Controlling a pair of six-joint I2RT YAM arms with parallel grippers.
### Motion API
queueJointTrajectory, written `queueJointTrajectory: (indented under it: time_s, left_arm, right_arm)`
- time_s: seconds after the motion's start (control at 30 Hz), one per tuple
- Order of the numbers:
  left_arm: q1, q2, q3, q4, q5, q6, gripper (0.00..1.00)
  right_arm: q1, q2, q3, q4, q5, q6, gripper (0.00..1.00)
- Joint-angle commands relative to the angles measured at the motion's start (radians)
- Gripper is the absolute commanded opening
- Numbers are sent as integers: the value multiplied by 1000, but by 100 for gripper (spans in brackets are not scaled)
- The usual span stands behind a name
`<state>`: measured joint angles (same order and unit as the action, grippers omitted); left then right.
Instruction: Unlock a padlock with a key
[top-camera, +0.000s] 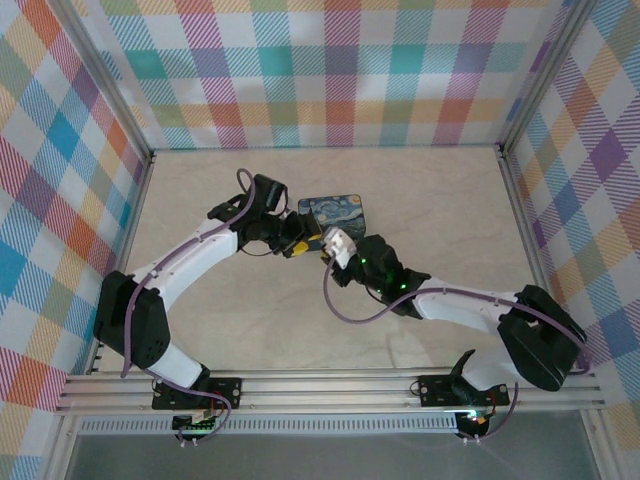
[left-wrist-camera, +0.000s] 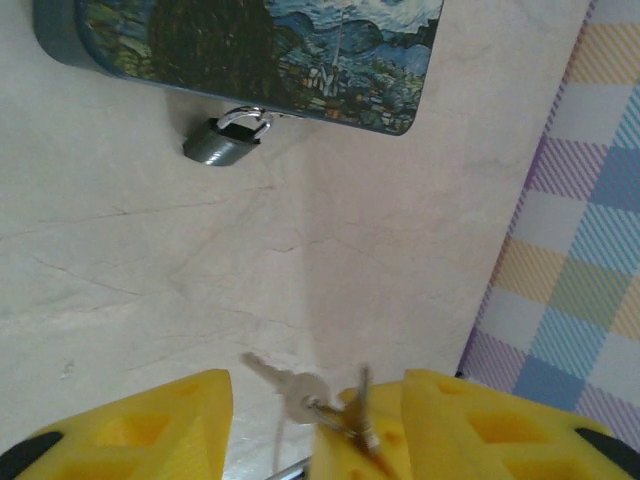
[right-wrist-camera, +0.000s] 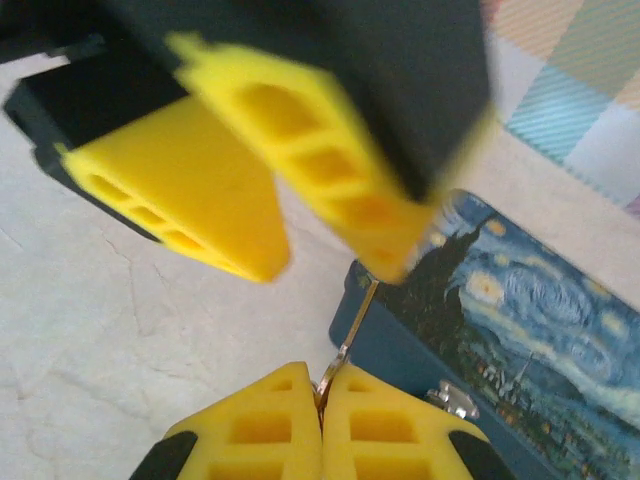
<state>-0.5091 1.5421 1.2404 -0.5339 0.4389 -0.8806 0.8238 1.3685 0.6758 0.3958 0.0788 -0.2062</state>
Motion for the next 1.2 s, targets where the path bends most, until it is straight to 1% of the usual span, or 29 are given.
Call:
queueJointTrajectory:
  time_s: [0.0,0.13,0.23,0.33,0.4,0.57,0.73,0.8,0.93,1.0,1.03,1.07,1.1,1.17]
  left_arm:
    - [32,-59,2,-48,-50,53,50]
    - [55,-73,-3,-59,-110,121,51]
    - [55,-74,-11,-44,-134,145,52]
    - [55,-71,-29,-10,-120,129,53]
    - [52,-76,-45,21,-110,114,53]
    - [28,-82,-66,38,-131,116,53]
    - [7,-104,-115,87,-129,96,53]
    - [-5,-108,-132,102,-135,84,53]
    - [-68,-97,-208,211,-170,43,53]
    - [-114,-81,-232,247,-235,45,54]
    - [-137,-69,-233,284,-283,55,55]
    - [-156,-57,-231,283,-325,58,55]
    - [-167,-44,-232,292,-349,57,56]
    - [-169,-34,-249,360,-331,20,56]
  right_arm:
    - [-91,-79,-1,-118,-260,203,0]
    - [-232,-125,-28,-127,-570,334,0]
    - [-309,-124,-36,-117,-770,407,0]
    - [-350,-116,-55,-67,-909,455,0]
    - [-363,-114,-69,-27,-958,489,0]
    - [-379,-111,-84,33,-1008,541,0]
    - [-384,-105,-91,44,-1009,563,0]
    - [-383,-104,-100,42,-981,570,0]
    - [-409,-126,-139,35,-863,590,0]
    - [-430,-142,-163,46,-824,611,0]
    - [-439,-152,-174,47,-794,624,0]
    - [-447,-159,-182,49,-776,632,0]
    - [-455,-163,-187,41,-762,639,0]
    - [-467,-162,-189,53,-805,649,0]
